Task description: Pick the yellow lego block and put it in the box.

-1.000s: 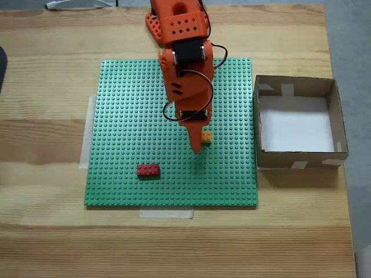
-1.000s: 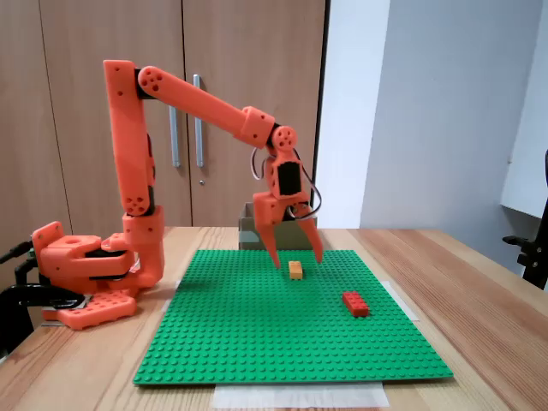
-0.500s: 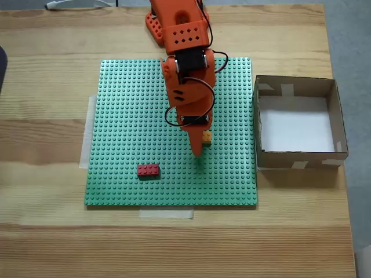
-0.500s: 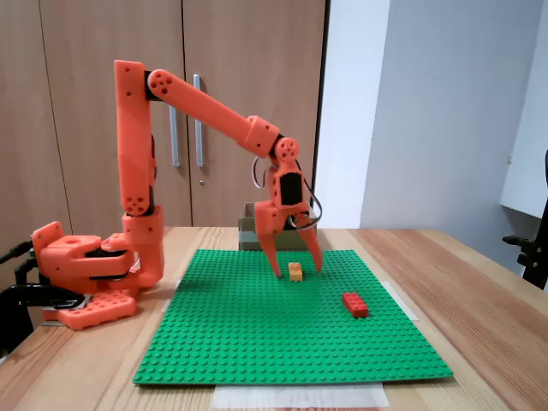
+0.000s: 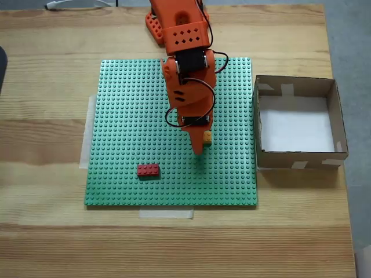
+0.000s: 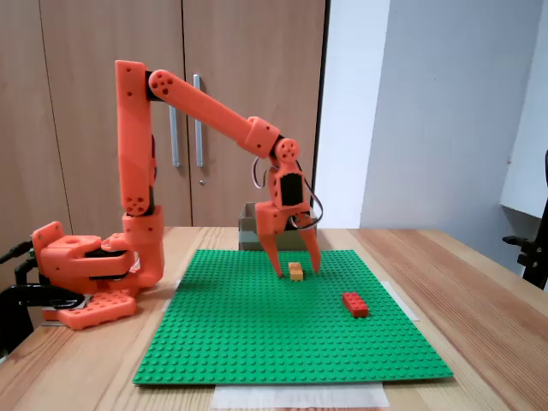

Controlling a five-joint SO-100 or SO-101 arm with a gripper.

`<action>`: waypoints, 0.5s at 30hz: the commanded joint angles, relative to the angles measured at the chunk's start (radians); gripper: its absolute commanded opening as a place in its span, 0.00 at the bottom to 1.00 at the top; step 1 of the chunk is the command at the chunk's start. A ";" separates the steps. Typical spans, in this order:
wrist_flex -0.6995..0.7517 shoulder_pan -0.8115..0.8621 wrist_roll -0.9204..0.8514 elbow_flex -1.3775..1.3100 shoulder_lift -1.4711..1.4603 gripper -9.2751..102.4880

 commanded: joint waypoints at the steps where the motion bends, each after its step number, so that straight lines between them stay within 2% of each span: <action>1: -0.006 -0.009 0.008 0.000 0.002 0.29; 15: -0.029 -0.012 -0.031 -0.002 0.002 0.17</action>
